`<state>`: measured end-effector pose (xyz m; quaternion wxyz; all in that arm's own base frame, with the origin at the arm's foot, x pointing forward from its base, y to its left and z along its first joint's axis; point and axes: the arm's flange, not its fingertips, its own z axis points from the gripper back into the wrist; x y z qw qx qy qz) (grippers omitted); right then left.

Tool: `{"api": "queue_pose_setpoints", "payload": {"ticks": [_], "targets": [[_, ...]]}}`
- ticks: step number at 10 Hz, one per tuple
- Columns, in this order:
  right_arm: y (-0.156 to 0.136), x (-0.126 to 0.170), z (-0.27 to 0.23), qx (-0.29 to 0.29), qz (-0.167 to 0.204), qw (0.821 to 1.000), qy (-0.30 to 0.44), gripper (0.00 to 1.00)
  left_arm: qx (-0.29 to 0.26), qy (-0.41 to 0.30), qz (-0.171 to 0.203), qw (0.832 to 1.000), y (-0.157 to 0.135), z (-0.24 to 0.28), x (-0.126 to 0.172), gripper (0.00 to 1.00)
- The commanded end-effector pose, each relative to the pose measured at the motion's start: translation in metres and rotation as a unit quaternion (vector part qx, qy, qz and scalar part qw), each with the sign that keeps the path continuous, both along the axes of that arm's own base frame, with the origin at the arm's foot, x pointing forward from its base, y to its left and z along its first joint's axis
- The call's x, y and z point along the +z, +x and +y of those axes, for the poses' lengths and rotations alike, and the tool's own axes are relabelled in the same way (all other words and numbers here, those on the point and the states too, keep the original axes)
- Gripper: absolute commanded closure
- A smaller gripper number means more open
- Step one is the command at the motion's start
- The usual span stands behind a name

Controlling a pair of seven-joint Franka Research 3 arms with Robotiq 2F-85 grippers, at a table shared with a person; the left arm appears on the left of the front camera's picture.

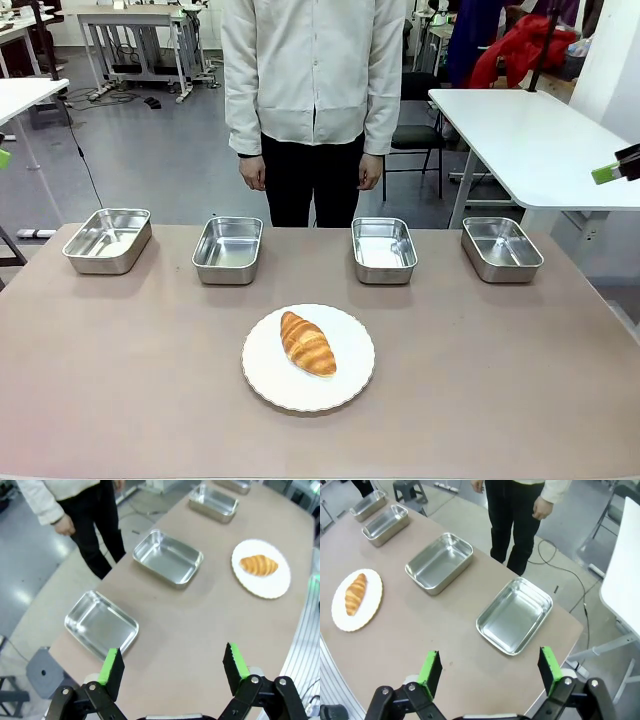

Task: Place the bread in the container.
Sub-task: Place the Butter Roll into the Airtight Container indicated by the human.

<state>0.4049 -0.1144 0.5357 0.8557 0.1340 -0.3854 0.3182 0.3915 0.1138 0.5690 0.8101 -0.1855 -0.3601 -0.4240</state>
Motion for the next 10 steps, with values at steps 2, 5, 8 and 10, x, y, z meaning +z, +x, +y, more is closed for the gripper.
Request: {"api": "queue_pose_setpoints", "payload": {"ticks": [2, 5, 8, 10], "targets": [[0.014, -0.003, -0.016, 0.026, -0.006, 0.999, 0.042, 0.00, -0.014, -0.033, -0.004, 0.999, 0.005, 0.010, -0.002, 0.00], [0.017, -0.006, -0.028, 0.030, -0.004, 0.997, 0.074, 0.00, -0.015, -0.044, -0.001, 0.999, 0.007, 0.013, -0.003, 0.00], [0.015, -0.008, -0.038, 0.023, -0.003, 0.997, 0.080, 0.00, -0.015, -0.059, -0.007, 0.998, 0.004, 0.023, -0.005, 0.00], [0.015, -0.010, -0.043, 0.024, 0.001, 0.996, 0.084, 0.00, -0.013, -0.076, -0.016, 0.997, 0.002, 0.031, -0.006, 0.00]]}}
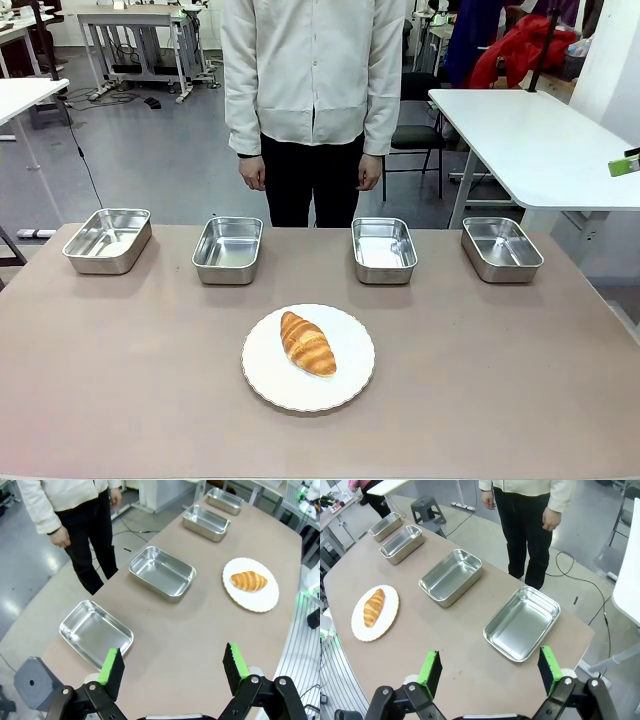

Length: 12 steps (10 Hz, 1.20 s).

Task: Place the bread in the container.
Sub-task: Place the Butter Roll into the Airtight Container indicated by the human.

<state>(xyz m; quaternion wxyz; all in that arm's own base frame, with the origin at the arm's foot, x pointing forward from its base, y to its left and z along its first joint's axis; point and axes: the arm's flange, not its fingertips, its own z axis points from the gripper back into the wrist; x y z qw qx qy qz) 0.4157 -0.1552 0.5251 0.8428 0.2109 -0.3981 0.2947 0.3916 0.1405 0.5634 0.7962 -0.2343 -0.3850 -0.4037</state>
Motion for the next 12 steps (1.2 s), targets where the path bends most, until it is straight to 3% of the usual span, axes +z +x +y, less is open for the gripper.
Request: {"api": "queue_pose_setpoints", "payload": {"ticks": [1, 12], "targets": [[0.0043, -0.0012, -0.0029, 0.011, -0.010, 1.000, 0.006, 0.00, -0.009, -0.019, -0.016, 1.000, 0.0016, 0.0050, -0.0006, 0.00], [-0.0003, -0.0033, -0.0002, -0.002, 0.009, 1.000, 0.005, 0.00, 0.007, -0.014, -0.001, 1.000, 0.0005, 0.0049, -0.0026, 0.00]]}}
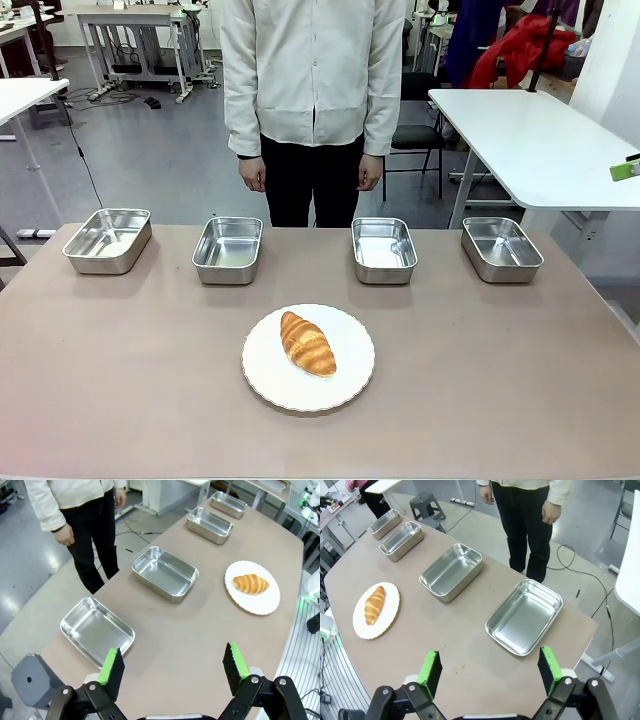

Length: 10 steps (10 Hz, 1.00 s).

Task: Place the bread in the container.
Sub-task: Place the Butter Roll into the Airtight Container indicated by the human.

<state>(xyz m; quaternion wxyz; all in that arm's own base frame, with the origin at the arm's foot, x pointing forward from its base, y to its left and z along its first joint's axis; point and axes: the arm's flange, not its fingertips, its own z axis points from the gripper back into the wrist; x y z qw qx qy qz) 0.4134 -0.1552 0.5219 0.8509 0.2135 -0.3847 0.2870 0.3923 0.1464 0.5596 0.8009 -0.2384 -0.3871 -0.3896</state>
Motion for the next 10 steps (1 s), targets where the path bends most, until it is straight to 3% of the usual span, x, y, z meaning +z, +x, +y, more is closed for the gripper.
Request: {"api": "queue_pose_setpoints", "payload": {"ticks": [1, 10], "targets": [[0.0019, -0.0001, -0.0002, 0.003, -0.008, 1.000, 0.005, 0.00, -0.004, -0.005, -0.006, 1.000, -0.0003, -0.0010, 0.0012, 0.00], [0.0019, -0.0001, -0.0002, 0.003, -0.008, 1.000, 0.005, 0.00, -0.004, -0.005, -0.006, 1.000, -0.0003, -0.0010, 0.0012, 0.00]]}}
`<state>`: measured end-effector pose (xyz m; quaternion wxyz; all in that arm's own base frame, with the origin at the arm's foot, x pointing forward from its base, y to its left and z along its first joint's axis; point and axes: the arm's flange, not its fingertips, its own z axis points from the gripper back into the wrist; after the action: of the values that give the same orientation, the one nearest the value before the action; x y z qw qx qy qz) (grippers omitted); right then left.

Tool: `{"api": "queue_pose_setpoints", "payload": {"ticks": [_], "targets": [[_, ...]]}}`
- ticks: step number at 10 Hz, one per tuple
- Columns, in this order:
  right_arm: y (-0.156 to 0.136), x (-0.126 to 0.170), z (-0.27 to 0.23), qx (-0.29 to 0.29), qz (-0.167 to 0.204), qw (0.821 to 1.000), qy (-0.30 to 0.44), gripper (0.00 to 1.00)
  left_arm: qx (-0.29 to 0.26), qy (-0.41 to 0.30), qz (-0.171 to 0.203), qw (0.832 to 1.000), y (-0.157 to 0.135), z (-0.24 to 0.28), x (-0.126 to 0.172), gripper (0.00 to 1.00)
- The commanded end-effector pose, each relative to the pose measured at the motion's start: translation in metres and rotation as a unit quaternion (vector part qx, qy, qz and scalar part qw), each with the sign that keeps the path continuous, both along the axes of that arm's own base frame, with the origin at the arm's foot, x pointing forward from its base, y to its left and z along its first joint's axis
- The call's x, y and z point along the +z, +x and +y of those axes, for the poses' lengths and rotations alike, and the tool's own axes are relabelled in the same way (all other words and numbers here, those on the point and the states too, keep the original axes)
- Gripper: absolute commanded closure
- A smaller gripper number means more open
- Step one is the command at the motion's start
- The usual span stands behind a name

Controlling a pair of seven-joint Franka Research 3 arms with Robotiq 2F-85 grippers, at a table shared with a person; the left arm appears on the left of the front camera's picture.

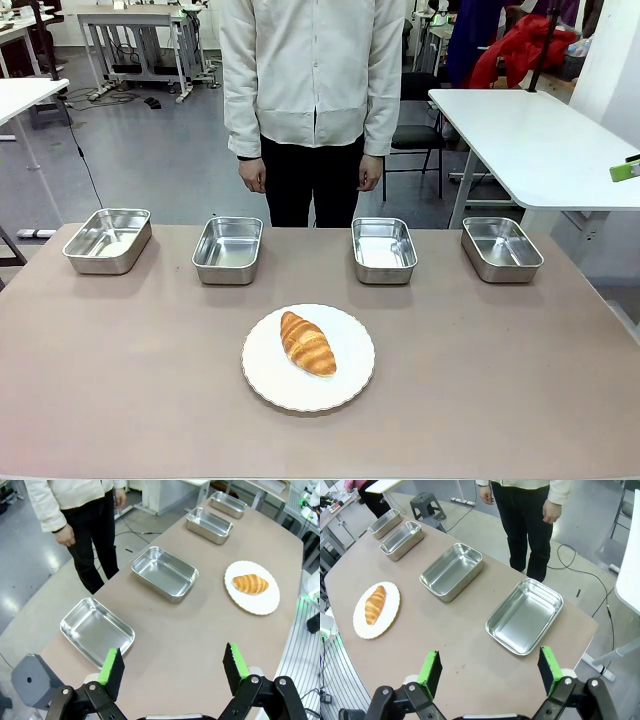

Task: Place the bread in the container.
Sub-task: Place the Butter Roll into the Airtight Container indicated by the human.

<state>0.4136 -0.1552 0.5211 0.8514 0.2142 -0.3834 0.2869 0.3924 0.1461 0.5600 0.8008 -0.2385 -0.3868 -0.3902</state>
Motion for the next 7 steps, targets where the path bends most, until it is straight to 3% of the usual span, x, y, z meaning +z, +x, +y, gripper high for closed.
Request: {"api": "queue_pose_setpoints", "payload": {"ticks": [1, 7], "targets": [[0.0018, 0.0007, -0.0002, 0.003, -0.010, 1.000, 0.005, 0.00, -0.004, -0.005, -0.006, 1.000, -0.0003, -0.0007, 0.0008, 0.00], [0.0018, 0.0007, -0.0002, 0.003, -0.010, 1.000, 0.005, 0.00, -0.004, -0.005, -0.006, 1.000, -0.0003, -0.0007, 0.0008, 0.00]]}}
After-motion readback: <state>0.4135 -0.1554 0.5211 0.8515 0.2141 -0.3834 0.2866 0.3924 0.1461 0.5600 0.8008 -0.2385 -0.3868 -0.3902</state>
